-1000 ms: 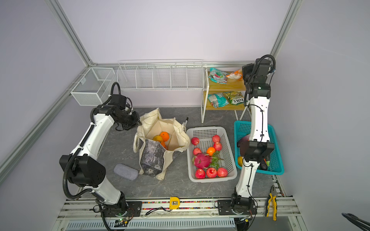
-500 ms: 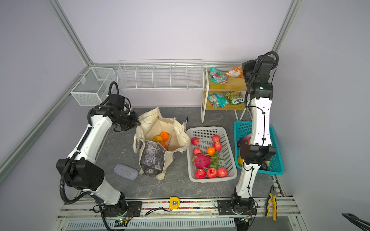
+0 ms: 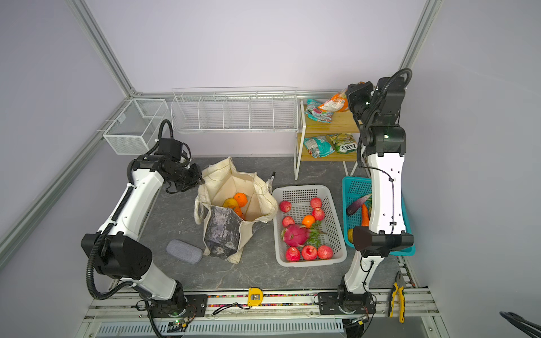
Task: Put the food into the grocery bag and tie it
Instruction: 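Lift the snack packet off the shelf and carry it into the tote bag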
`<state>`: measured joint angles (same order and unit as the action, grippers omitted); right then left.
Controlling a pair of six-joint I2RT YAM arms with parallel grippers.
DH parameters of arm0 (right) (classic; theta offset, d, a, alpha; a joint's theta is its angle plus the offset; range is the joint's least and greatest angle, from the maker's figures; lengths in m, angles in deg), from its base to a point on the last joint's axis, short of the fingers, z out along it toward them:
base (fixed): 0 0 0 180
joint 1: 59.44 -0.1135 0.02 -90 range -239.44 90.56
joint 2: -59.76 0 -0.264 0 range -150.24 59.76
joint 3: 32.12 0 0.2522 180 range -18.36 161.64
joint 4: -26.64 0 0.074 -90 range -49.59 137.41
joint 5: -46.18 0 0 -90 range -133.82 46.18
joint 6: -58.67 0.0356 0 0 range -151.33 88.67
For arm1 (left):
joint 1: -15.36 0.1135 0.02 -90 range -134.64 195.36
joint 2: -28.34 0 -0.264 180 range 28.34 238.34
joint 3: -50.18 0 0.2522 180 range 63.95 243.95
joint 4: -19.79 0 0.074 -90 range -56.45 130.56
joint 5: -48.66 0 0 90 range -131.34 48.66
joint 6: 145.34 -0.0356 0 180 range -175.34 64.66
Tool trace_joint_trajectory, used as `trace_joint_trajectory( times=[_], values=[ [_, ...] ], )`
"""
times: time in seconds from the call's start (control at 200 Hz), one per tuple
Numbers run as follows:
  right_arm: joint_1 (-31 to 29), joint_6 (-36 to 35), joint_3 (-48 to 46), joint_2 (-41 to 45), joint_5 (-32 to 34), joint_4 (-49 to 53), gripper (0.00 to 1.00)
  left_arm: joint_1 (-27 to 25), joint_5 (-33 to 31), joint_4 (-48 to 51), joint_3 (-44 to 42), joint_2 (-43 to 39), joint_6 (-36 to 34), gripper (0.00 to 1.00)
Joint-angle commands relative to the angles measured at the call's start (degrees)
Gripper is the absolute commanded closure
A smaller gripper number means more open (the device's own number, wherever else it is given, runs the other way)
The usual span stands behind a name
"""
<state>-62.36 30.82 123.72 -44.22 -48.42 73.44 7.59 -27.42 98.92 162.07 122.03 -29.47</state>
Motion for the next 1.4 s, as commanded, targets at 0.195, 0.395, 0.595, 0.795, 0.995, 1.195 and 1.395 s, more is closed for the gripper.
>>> trace_joint_trajectory(
  times=[0.195, 0.395, 0.595, 0.795, 0.995, 1.195, 1.395],
  values=[
    [-16.2, -11.8, -6.0, 5.6, -1.7, 3.5, 0.93, 0.2, -1.8, 1.8, 1.2, -2.1, 1.0, 1.0],
    [-27.8, -18.9, -10.7, 5.4, -3.9, 5.3, 0.93, 0.2, -2.6, 2.5, 0.9, -3.1, 1.2, 1.0],
    [-36.8, -25.2, -13.1, 2.9, -6.7, 7.6, 0.92, 0.2, -2.8, 2.8, 0.1, -3.7, 1.4, 1.0],
    [-42.4, -31.6, -15.2, 0.7, -6.6, 9.6, 0.92, 0.2, -2.8, 2.9, -0.6, -4.2, 1.7, 1.0],
    [-45.2, -33.6, -20.0, -0.8, -7.1, 6.7, 0.92, 0.2, -2.7, 3.0, -1.0, -4.7, 2.0, 1.0],
    [-46.9, -36.0, -21.2, -5.2, -7.8, 6.5, 0.92, 0.2, -2.8, 2.9, -1.2, -5.2, 2.2, 1.0],
    [-47.0, -39.4, -22.8, -7.9, -6.7, 5.8, 0.93, 0.2, -2.6, 2.6, -1.2, -5.4, 2.9, 1.0]
  ],
)
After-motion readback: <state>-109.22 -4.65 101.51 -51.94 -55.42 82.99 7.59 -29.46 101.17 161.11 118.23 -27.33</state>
